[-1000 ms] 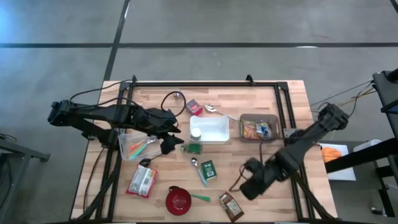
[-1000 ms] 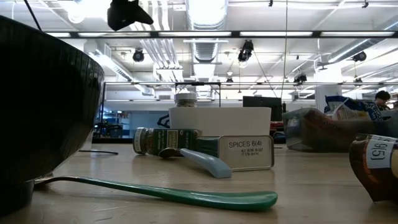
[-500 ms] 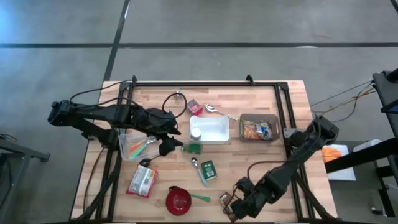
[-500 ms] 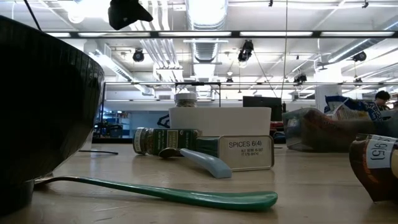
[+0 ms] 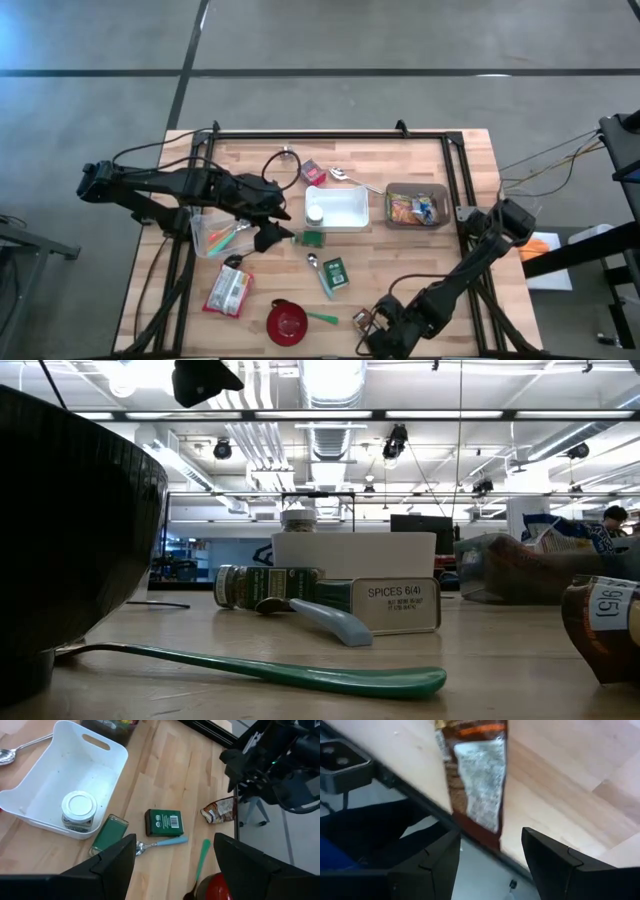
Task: Pick & Place Food Item
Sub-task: Put the orange seasoning pack into the white bin
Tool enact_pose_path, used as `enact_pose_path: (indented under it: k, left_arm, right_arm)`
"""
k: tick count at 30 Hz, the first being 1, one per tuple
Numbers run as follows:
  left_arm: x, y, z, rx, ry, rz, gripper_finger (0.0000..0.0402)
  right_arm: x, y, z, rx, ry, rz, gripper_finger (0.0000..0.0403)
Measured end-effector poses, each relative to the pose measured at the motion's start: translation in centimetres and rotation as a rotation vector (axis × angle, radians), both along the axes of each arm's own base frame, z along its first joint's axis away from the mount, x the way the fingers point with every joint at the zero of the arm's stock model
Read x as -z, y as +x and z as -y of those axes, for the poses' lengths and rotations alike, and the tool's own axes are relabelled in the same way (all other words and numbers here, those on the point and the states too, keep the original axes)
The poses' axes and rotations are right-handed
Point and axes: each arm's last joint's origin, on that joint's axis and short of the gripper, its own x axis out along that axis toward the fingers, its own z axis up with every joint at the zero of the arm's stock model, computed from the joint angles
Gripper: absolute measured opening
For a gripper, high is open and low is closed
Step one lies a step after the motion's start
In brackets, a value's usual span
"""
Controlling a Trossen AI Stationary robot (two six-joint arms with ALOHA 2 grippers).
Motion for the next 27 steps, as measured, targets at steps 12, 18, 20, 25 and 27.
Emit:
enact_pose_path:
  k: [12, 18, 20, 25, 27]
  left_arm:
    - [0.0, 0.0, 0.3, 0.007, -0.027, -0.005, 0.0269]
    - [0.0, 0.0, 0.3, 0.007, -0.027, -0.005, 0.0269]
    - [0.0, 0.0, 0.3, 0.008, -0.027, -0.005, 0.0269]
    - [0.0, 0.0, 0.3, 0.006, -0.029, -0.005, 0.0269]
    - [0.0, 0.0, 0.3, 0.005, -0.030, -0.005, 0.0269]
  right_arm:
    - [1.6, -1.3, -1.1, 0.151, 0.015, 0.084, 0.0210]
    - [1.2, -2.6, -2.3, 0.283, -0.002, 0.170, 0.0210]
    - [1.2, -2.9, -2.6, 0.318, -0.008, 0.198, 0.0210]
    - [1.2, -3.6, -3.1, 0.373, -0.007, 0.227, 0.0210]
    - [1.4, -3.7, -3.2, 0.374, -0.010, 0.222, 0.0210]
